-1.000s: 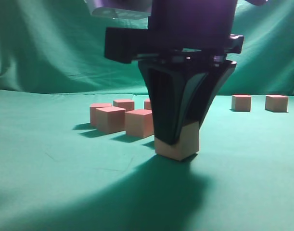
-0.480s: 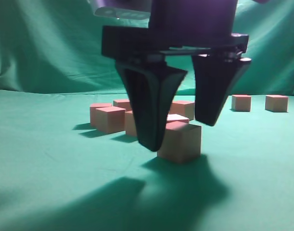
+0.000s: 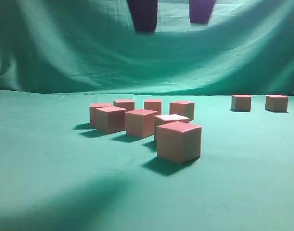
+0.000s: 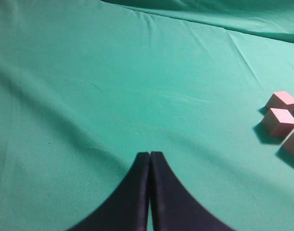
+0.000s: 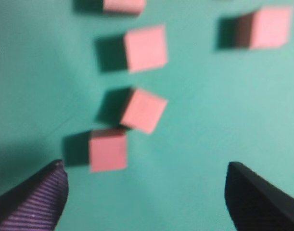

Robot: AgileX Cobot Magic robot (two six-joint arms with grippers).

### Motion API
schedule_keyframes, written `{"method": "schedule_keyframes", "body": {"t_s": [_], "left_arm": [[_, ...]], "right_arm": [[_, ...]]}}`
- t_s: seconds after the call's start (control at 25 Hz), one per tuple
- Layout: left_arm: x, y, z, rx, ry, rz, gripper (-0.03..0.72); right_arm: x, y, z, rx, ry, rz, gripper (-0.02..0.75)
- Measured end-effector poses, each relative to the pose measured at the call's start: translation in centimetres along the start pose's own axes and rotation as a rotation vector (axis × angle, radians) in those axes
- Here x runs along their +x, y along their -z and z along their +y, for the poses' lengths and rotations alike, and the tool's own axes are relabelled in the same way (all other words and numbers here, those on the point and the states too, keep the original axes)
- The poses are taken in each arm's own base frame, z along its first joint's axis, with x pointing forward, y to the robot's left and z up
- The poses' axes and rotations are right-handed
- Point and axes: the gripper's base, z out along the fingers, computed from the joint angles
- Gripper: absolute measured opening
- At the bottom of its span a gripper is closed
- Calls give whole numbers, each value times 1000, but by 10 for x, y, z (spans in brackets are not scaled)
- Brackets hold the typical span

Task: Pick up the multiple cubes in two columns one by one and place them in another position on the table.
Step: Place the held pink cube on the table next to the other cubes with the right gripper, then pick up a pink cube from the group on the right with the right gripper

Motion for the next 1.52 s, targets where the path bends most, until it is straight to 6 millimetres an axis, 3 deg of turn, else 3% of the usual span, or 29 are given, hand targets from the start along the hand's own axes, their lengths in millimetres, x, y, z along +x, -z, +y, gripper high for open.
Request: {"method": "schedule_keyframes", "body": {"t_s": [0.16, 0.28, 0.44, 0.48, 0.56, 0.72, 0.76, 0.88, 1.04, 1.52], "left_arm": [[0, 0, 0, 0, 0, 0, 0], [0, 0, 0, 0, 0, 0, 0], [0, 0, 0, 0, 0, 0, 0], [0, 0, 0, 0, 0, 0, 0], [0, 0, 0, 0, 0, 0, 0], [0, 0, 0, 0, 0, 0, 0], [0, 0, 0, 0, 0, 0, 0], [0, 0, 0, 0, 0, 0, 0], [0, 0, 0, 0, 0, 0, 0], [0, 0, 0, 0, 0, 0, 0]], "right_arm": [[-4, 34, -33, 145, -39, -121, 635], [2, 39, -75, 223, -171, -129, 635], [18, 29, -134, 241, -396, -74, 635], [21, 26, -146, 228, -444, -77, 591], [27, 19, -172, 198, -544, -108, 584], [29, -11, -209, 121, -702, -146, 584], [29, -21, -215, 111, -717, -143, 529], [27, -49, -229, 98, -730, -139, 531], [16, -78, -234, 92, -702, -176, 531], [-8, -141, -239, 93, -662, -316, 531]]}}
